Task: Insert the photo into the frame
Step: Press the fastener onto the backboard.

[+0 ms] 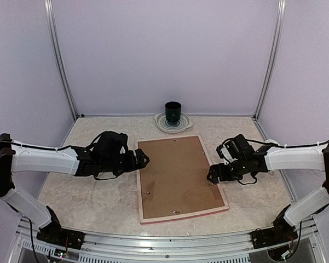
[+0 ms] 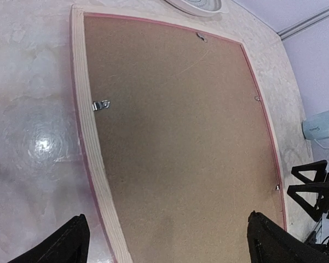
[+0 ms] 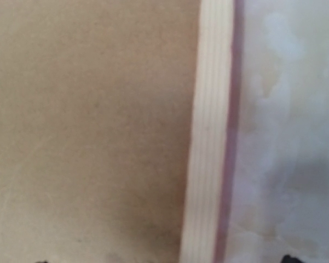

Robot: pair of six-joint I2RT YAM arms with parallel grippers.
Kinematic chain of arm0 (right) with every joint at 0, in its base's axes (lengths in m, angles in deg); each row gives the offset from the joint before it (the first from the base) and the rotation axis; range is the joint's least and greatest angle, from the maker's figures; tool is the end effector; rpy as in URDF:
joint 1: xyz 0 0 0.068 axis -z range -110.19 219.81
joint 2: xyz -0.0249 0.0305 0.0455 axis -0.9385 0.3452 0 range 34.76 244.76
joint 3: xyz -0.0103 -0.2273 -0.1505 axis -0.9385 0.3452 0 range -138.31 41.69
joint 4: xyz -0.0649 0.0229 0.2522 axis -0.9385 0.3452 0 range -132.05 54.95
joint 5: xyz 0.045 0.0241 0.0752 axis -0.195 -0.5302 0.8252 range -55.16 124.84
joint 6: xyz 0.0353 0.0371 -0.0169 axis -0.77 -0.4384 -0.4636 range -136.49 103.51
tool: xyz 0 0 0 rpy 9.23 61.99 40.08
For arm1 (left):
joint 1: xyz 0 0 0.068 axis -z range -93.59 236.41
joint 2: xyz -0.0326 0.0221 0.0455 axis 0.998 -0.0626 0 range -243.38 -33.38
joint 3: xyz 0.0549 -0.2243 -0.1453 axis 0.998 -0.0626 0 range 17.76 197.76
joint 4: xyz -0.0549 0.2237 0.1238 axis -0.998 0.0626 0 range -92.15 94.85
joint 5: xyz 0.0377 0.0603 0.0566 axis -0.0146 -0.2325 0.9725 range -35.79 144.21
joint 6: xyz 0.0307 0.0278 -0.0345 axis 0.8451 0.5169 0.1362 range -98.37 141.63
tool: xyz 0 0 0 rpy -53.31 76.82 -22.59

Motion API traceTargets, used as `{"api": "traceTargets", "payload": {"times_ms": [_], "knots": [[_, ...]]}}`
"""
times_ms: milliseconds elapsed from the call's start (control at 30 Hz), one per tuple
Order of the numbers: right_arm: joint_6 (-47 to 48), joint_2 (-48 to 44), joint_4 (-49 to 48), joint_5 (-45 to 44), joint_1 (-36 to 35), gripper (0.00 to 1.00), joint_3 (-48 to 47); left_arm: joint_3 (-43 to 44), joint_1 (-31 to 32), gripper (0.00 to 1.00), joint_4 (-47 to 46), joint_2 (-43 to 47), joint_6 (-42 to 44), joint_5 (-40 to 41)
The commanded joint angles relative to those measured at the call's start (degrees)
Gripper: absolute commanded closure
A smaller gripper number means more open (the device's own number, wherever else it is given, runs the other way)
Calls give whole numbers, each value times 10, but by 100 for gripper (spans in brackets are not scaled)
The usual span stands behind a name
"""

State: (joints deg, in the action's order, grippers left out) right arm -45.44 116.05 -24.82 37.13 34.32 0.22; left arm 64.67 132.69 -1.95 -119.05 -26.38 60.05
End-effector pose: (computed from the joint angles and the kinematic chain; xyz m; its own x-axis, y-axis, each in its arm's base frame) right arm 0.2159 0.1557 0.1717 -0.8873 -0.0385 -0.4596 -0.1922 0.9368 0.2925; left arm 0.2195 -0.2243 0.2014 -0.7844 -0.2496 -0.5678 0.1213 0.8360 -0.5351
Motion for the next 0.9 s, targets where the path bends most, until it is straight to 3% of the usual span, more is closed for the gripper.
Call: {"api": "traceTargets", "payload": {"times_ms": [0,300,867], "knots": [[6,-3,-35,34,10,8,11,-41,12,1,38,39,-20,53],[4,11,-48,64,22,7,12,-89,19,1,-18,9,-28,42],[-8,29,-113,160,21,8,54,-66,28,1,-101,-91,-17,6]]}}
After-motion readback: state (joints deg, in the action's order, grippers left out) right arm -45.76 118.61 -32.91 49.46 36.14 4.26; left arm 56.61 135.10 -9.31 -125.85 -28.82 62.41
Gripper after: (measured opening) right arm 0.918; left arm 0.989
